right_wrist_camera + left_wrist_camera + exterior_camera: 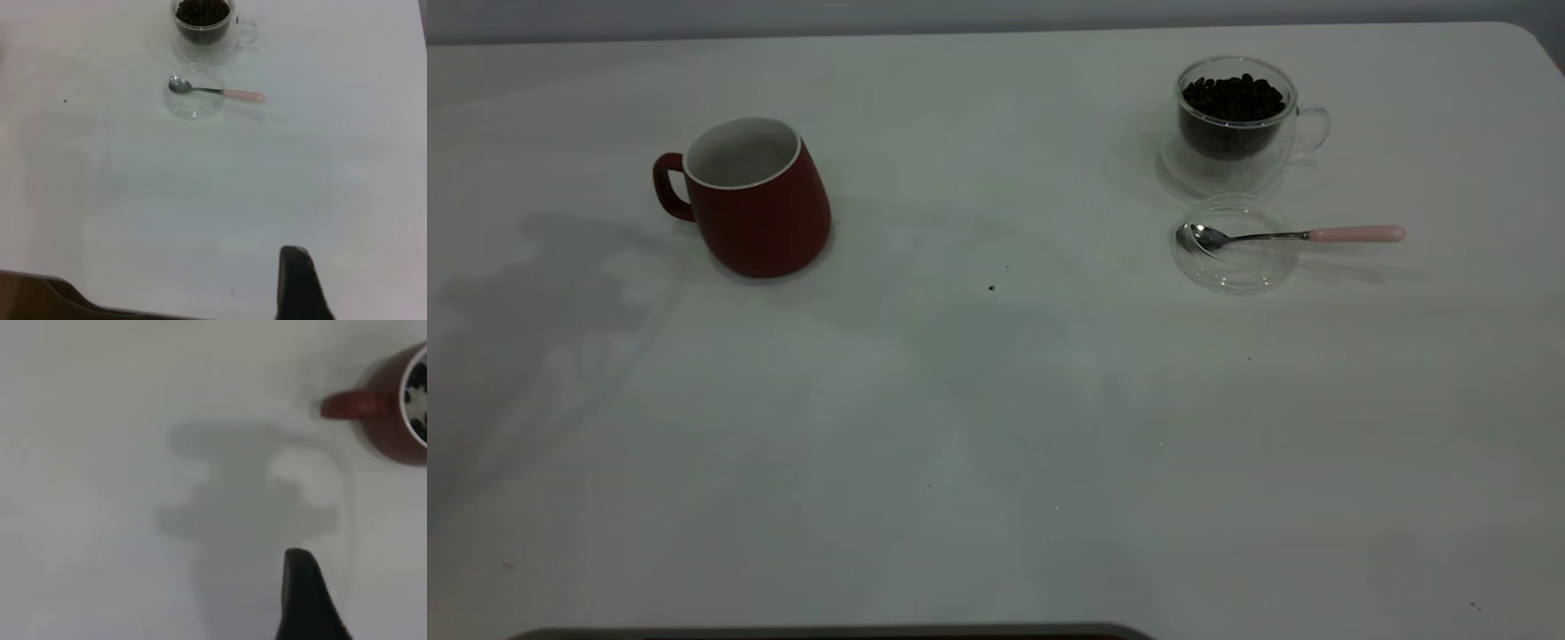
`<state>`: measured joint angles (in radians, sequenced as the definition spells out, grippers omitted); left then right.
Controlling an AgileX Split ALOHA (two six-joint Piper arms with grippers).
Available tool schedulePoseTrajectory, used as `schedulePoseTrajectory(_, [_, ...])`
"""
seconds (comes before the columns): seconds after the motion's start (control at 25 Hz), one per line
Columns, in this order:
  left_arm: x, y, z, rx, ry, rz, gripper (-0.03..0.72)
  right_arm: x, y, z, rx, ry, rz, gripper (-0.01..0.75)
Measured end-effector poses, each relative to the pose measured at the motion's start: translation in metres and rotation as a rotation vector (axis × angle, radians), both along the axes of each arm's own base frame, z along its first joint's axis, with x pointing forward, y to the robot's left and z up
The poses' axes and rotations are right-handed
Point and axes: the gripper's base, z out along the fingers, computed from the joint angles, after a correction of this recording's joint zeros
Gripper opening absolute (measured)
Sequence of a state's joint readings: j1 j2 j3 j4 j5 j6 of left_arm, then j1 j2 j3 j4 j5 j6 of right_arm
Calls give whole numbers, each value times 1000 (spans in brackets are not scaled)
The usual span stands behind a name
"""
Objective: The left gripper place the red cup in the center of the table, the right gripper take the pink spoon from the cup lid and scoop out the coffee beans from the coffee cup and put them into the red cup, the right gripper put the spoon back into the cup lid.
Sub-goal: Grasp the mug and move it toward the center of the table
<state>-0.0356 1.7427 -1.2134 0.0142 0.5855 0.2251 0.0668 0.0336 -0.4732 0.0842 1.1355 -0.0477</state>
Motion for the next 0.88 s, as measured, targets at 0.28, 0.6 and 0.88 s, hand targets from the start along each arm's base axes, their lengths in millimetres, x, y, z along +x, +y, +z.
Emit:
schedulePoseTrajectory(0.28, [51, -4, -37, 67, 138, -257, 493, 0, 0, 0, 0, 0, 0, 489])
schedulePoseTrajectory(0.6, [91, -10, -99, 81, 307, -593, 493, 0, 0, 0, 0, 0, 0, 489])
schedulePoseTrajectory(0.88, [103, -13, -137, 75, 329, -705, 493, 0, 0, 0, 0, 0, 0, 489])
